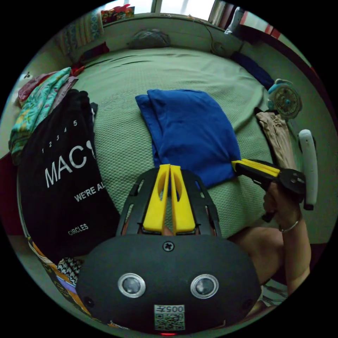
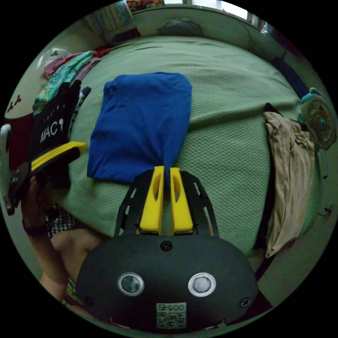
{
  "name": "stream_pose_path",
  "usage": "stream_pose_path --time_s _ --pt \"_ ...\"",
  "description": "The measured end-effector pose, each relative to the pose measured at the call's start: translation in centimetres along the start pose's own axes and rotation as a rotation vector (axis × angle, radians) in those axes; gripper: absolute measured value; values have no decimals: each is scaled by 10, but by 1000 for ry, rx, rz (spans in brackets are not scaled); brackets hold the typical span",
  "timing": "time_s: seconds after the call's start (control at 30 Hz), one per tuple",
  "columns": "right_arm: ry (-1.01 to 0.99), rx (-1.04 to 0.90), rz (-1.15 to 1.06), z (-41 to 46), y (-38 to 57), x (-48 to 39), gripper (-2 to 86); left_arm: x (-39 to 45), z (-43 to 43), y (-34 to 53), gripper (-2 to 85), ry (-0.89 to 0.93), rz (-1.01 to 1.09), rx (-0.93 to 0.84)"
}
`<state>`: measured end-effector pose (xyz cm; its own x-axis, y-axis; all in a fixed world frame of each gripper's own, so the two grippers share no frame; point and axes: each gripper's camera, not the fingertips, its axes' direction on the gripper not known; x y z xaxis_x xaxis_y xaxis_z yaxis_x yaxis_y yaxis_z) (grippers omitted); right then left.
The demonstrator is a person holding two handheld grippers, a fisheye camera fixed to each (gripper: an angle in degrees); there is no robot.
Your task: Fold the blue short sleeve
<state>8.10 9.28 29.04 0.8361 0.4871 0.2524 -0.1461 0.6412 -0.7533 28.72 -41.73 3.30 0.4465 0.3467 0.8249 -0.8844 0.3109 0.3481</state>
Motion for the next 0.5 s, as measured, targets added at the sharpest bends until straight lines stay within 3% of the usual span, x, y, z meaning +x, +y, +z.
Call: stream_pose_path --time_s 0.13,0.27,0.5 --pt "81 -4 -12 0 26 -5 10 -7 1 1 -2 -5 -5 2" --pt "168 199 0 -32 38 -17 35 -14 1 3 -2 10 -15 3" --pt "119 283 -56 -40 6 -59 32 -36 -2 11 -2 13 -72 36"
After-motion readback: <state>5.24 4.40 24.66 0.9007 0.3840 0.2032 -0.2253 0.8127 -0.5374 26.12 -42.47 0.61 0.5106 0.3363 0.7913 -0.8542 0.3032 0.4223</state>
